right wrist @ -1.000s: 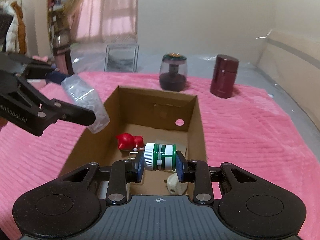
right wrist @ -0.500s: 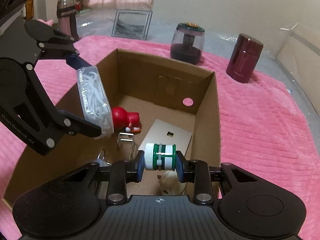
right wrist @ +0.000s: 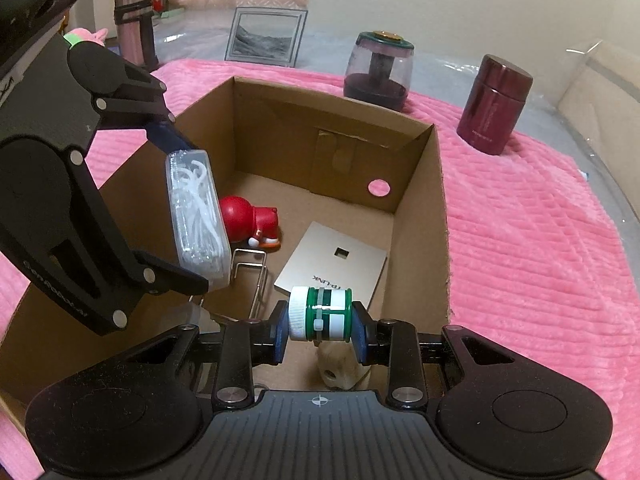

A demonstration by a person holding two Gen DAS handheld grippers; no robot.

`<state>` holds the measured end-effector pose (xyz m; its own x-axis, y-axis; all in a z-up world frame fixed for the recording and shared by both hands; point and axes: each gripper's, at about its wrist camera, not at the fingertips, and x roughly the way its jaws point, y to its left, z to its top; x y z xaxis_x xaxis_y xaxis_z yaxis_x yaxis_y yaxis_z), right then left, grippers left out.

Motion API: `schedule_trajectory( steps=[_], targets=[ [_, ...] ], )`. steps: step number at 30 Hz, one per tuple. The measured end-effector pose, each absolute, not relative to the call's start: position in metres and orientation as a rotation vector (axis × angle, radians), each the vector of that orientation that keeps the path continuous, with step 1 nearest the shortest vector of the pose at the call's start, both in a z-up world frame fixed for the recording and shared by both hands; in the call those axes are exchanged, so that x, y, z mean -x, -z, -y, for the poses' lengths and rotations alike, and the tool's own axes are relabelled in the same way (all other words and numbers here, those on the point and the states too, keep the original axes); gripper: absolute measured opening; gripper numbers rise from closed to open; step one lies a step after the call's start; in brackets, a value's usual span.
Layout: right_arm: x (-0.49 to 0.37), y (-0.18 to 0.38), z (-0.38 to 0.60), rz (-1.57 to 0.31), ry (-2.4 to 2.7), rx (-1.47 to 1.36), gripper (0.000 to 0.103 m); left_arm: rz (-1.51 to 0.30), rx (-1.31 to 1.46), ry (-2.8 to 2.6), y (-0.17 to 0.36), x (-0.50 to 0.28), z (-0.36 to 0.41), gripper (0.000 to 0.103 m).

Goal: Organize rigid objects
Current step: 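Lower the card box and spool into the box and open both tools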

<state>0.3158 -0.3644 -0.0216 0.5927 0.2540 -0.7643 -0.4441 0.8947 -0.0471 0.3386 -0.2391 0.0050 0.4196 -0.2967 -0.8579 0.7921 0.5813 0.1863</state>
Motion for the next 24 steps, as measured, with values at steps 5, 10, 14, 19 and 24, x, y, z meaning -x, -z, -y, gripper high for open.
schedule_trajectory(
  steps=[5,10,14,19,24],
  targets=[
    [-0.316,0.023,0.364,-0.853,-0.418,0.244,0.029,-0.896,-0.652,0.743,-0.001,-0.34,0.242,0.085],
    [-0.317,0.027,0.363,-0.86,-0.422,0.246,0.029,-0.898,-0.656,0.74,0.003,-0.341,0.242,0.085],
    [-0.318,0.028,0.362,-0.862,-0.423,0.246,0.029,-0.897,-0.662,0.736,0.005,-0.341,0.242,0.085],
    [-0.319,0.029,0.361,-0.862,-0.425,0.247,0.029,-0.905,-0.666,0.731,0.009,-0.342,0.242,0.085],
    [-0.319,0.03,0.36,-0.867,-0.425,0.249,0.029,-0.911,-0.642,0.724,0.01,-0.344,0.24,0.086]
  ],
)
